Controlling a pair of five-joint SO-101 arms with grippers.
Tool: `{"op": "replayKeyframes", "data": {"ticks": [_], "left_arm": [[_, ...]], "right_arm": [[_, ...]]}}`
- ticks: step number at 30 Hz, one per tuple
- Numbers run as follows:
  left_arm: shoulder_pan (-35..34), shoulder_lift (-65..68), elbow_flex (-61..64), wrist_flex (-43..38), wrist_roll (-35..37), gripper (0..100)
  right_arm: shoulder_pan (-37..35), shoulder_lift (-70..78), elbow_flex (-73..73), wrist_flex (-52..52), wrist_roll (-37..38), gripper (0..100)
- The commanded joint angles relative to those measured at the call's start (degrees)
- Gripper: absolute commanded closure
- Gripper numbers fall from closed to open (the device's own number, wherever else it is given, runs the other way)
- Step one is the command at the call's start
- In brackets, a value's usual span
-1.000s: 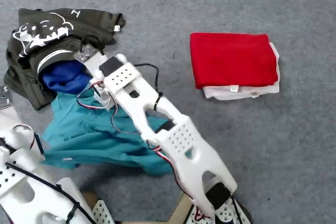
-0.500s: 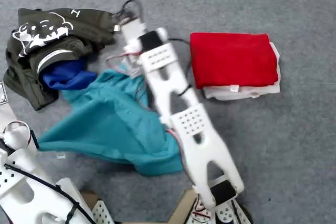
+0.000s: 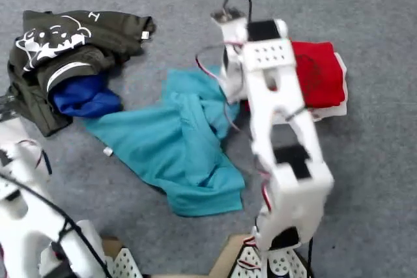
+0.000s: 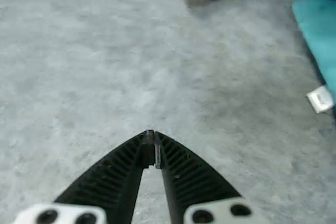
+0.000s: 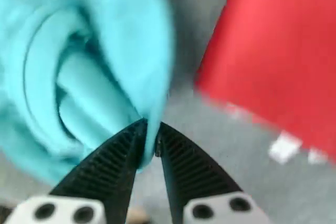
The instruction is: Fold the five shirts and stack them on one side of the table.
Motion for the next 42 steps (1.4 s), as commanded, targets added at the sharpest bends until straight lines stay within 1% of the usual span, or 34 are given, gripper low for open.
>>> {"op": "replayKeyframes", "data": {"ticks": [1,4,7,9,12,17,19,20,22,24,26,28,30,32,34,35,38,39,41,42], "left_arm": [[6.64,3.6,-5.14,-0.7,1.67,97],[13.49,4.57,-9.01,0.88,5.27,97],[23.52,4.48,-12.26,4.92,5.98,97],[30.9,4.48,-14.02,7.21,6.15,97],[41.45,4.48,-16.22,9.23,9.41,97],[59.3,5.1,-16.57,8.88,10.9,97],[64.04,5.1,-16.04,6.59,10.99,97],[65.1,5.1,-15.16,4.31,11.34,97],[65.36,5.27,-12.18,-1.67,14.59,97],[65.27,6.51,-8.4,-5.8,18.37,92],[65.8,8.97,-5.05,-8.09,22.15,83],[65.89,11.69,-2.95,-10.37,26.46,77],[65.8,14.33,-2.33,-12.31,29.1,77],[65.89,16.88,-2.51,-13.19,29.19,77],[65.45,19.52,-3.03,-14.33,29.1,78],[65.27,20.66,-3.38,-14.68,29.1,81],[65.27,23.47,-5.58,-14.77,29.01,95],[65.36,24.35,-6.73,-14.77,28.84,98],[65.01,25.32,-8.4,-14.68,28.13,96],[64.84,25.49,-9.27,-14.68,28.13,97]], "right_arm": [[0.97,-14.9,16.84,0.26,2.64,98.5],[2.9,-22.37,20.88,0.09,3.69,98.5],[5.63,-27.12,20.88,-6.24,3.43,98.5],[6.59,-28.26,20.88,-13.36,3.43,98.5],[6.51,-27.56,21.85,-26.55,3.34,98.5],[6.42,-19.21,23.96,-47.47,3.34,98.4],[6.42,-14.81,23.78,-52.66,3.34,98.4],[6.42,-12.97,23.78,-54.68,3.34,98.4],[6.42,-9.8,23.78,-57.76,3.34,98.4],[6.59,-7.52,23.78,-60.4,3.34,98.4],[6.77,-6.2,23.78,-62.33,3.34,98.3],[7.38,-5.67,23.78,-62.95,3.25,98.3],[7.91,-5.67,23.69,-63.3,0.79,98.2],[8.79,-5.58,22.73,-63.47,-1.41,97.3],[9.58,-5.67,21.49,-62.15,-2.37,91.3],[9.76,-5.76,20.7,-60.84,-2.37,87.2],[9.76,-5.76,16.57,-55.03,-2.02,76.0],[9.67,-5.76,15.25,-53.01,-1.93,73.2],[9.49,-5.76,12.62,-49.93,-1.85,69.8],[9.49,-5.76,11.21,-48.62,-1.85,69.2]]}}
